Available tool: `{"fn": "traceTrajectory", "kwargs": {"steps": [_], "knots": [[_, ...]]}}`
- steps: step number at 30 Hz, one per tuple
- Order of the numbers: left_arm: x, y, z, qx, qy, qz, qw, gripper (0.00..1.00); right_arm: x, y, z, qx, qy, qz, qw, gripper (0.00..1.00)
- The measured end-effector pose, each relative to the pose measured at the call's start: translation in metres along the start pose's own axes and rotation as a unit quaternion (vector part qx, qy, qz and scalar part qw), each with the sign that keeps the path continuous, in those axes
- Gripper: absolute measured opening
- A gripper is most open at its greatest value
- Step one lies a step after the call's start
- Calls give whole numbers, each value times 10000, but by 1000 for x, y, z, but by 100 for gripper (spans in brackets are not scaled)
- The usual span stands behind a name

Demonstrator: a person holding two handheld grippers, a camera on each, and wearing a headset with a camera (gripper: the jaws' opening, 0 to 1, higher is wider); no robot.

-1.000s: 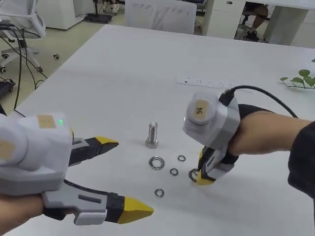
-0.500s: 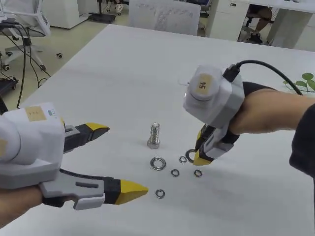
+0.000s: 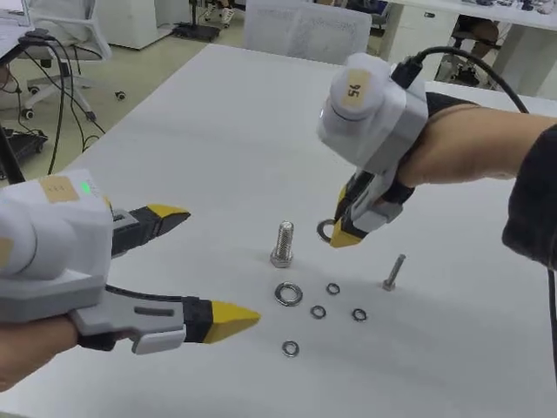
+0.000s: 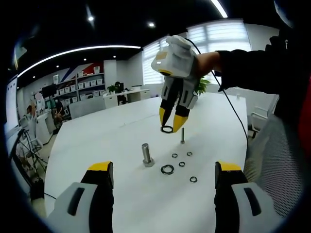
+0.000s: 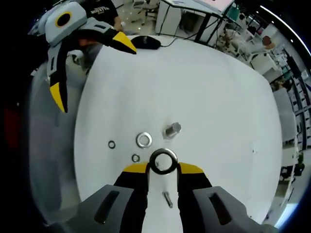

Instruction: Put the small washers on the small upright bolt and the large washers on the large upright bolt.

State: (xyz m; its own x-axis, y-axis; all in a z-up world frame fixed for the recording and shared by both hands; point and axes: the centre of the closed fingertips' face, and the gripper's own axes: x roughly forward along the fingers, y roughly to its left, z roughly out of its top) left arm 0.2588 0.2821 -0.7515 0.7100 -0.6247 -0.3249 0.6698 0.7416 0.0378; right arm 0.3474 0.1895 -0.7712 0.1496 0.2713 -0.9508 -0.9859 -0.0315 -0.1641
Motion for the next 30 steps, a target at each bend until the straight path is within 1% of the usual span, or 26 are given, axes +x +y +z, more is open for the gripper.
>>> {"fn": "traceTrajectory", "kwargs": {"steps": [4,6,9,11,17,19,21,23,26,30], "knots": [[-2,6,-1,-23,-13,72,10000,86,-3,-8,14,-117,-57,-45,9999,22],[-2,7,-1,-33,-22,88,10000,86,-3,-11,19,-151,-87,-40,9998,22],[-3,8,-2,-34,-17,123,9999,86,0,-13,26,-216,-116,13,9997,22],[-3,9,-3,-37,-11,134,9999,86,5,-19,29,-264,-90,53,9996,22],[-3,14,-2,-43,-32,172,9998,86,14,-27,38,-330,-78,177,9993,22],[-2,14,-2,-29,-24,182,9998,86,20,-32,40,-357,-54,238,9991,22],[-2,14,-2,-46,-24,172,9998,86,24,-33,41,-381,-19,267,9989,22],[-2,15,-3,-48,-19,187,9998,86,30,-38,41,-390,14,319,9987,22],[-1,16,-4,-67,-13,199,9998,86,36,-36,40,-419,46,425,9982,22],[1,16,-4,-73,20,192,9998,85,43,-37,38,-422,83,485,9979,22]]}}
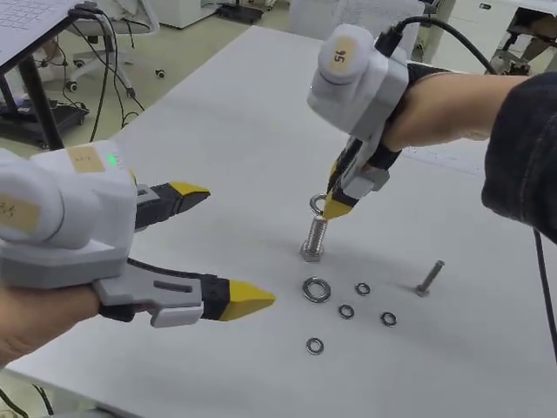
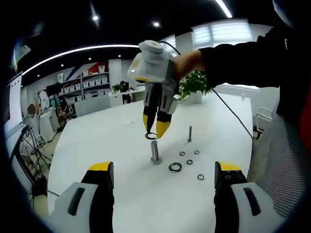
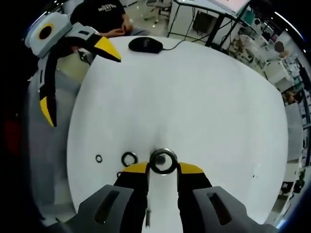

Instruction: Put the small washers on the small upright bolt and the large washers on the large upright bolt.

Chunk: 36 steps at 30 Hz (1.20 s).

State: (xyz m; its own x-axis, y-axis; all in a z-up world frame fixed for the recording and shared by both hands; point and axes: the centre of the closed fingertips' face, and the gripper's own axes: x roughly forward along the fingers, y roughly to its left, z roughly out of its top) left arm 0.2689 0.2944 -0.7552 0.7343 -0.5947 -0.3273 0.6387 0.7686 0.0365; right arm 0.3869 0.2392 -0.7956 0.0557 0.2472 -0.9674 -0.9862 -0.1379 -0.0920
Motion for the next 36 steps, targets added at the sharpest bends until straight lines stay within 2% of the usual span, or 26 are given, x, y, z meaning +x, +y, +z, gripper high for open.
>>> {"fn": "traceTrajectory", "kwargs": {"steps": [21,30,36], "knots": [[8,-5,-3,-7,100,-86,9999,83,16,7,-9,92,38,165,9998,22],[7,-5,-5,-5,141,-104,9998,83,29,12,-12,217,27,262,9994,22],[7,-6,-6,-8,168,-119,9998,82,44,11,-14,329,-10,282,9991,22]]}}
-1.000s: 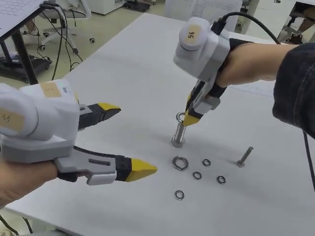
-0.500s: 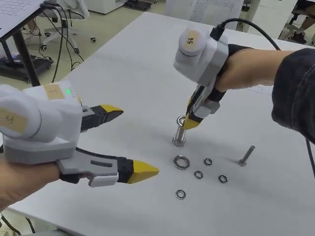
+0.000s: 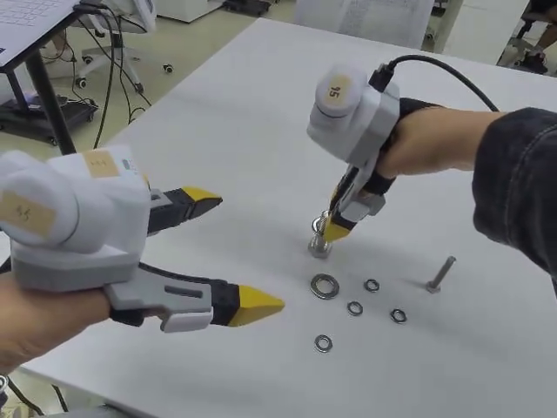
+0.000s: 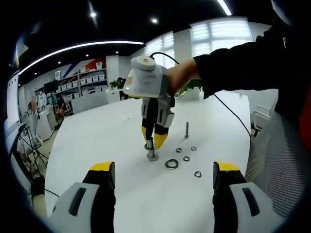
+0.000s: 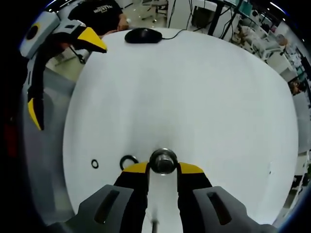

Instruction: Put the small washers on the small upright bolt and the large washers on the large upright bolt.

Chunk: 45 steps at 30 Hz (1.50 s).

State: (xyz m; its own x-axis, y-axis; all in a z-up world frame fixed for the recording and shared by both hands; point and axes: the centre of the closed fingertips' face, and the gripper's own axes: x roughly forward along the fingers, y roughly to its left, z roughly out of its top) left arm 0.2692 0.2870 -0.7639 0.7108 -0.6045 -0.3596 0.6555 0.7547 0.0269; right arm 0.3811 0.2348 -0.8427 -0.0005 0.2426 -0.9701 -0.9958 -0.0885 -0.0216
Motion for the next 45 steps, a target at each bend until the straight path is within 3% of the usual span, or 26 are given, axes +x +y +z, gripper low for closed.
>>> {"fn": "traceTrajectory", "kwargs": {"steps": [17,25,45], "knots": [[1,0,-1,-26,29,-19,10000,82,26,0,-7,260,-67,15,9996,23],[1,-1,-1,-27,34,-46,10000,82,24,-1,-7,247,-115,19,9996,23],[4,-4,0,16,25,-114,9999,81,8,-1,-25,393,-176,-96,9990,27]]}}
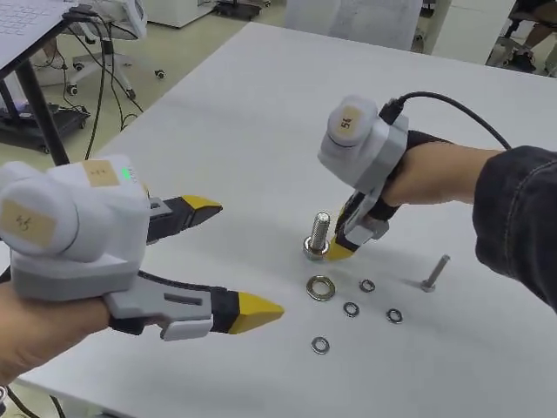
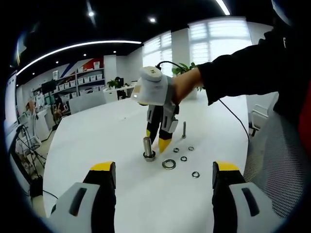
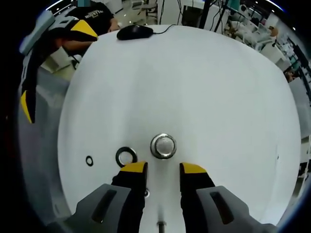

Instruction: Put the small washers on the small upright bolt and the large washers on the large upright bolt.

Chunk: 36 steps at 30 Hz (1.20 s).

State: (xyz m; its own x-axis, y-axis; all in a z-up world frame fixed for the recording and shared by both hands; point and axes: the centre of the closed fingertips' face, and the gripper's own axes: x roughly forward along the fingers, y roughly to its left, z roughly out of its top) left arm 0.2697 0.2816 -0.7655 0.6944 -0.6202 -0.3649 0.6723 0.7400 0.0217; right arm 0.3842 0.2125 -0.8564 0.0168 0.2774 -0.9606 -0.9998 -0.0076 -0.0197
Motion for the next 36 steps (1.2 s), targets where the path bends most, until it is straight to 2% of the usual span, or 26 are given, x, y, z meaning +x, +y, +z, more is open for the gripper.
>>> {"fn": "traceTrajectory", "kwargs": {"steps": [11,18,36], "knots": [[1,-3,1,27,-7,-63,10000,81,-6,10,-14,102,-21,-56,9999,27],[3,-5,2,48,-7,-105,9999,81,-4,19,-21,162,2,19,9999,28],[1,-8,3,76,-26,-145,9999,81,8,50,-12,57,-24,235,9997,29]]}}
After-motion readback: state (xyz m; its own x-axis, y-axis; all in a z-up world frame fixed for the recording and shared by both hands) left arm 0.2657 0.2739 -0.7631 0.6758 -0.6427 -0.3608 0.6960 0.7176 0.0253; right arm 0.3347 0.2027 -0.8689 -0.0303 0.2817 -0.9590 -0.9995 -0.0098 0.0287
